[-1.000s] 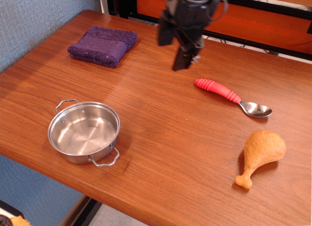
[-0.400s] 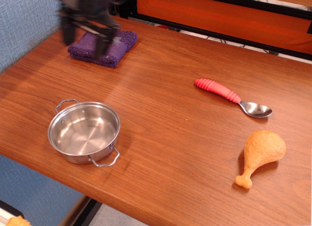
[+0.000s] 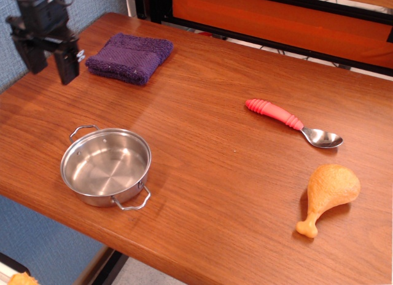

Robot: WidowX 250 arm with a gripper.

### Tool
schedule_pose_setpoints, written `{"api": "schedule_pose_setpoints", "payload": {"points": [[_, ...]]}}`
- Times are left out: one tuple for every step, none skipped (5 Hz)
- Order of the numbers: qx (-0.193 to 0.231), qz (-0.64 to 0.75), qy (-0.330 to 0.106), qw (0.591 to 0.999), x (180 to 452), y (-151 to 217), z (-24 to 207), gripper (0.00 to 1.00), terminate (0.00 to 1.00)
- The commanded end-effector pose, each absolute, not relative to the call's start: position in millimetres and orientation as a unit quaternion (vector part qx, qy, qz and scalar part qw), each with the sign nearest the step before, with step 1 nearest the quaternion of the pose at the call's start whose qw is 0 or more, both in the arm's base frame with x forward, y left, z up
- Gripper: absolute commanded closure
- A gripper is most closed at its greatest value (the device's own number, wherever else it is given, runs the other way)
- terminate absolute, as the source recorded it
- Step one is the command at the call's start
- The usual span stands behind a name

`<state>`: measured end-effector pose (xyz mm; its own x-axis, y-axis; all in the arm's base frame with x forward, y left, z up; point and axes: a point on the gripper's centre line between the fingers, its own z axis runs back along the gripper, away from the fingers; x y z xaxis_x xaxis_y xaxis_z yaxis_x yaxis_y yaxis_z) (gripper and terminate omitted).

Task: Move the spatula behind the leg piece

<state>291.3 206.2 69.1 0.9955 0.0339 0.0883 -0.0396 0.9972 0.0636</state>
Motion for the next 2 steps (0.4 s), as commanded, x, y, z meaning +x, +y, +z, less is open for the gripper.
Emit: {"api": "schedule_pose_setpoints", "payload": {"points": [[0.041, -0.023, -0.056, 0.997, 279.9, 184.1, 76.9, 0.0, 0.0], [0.041, -0.023, -0.056, 0.997, 279.9, 184.1, 76.9, 0.0, 1.0]]}}
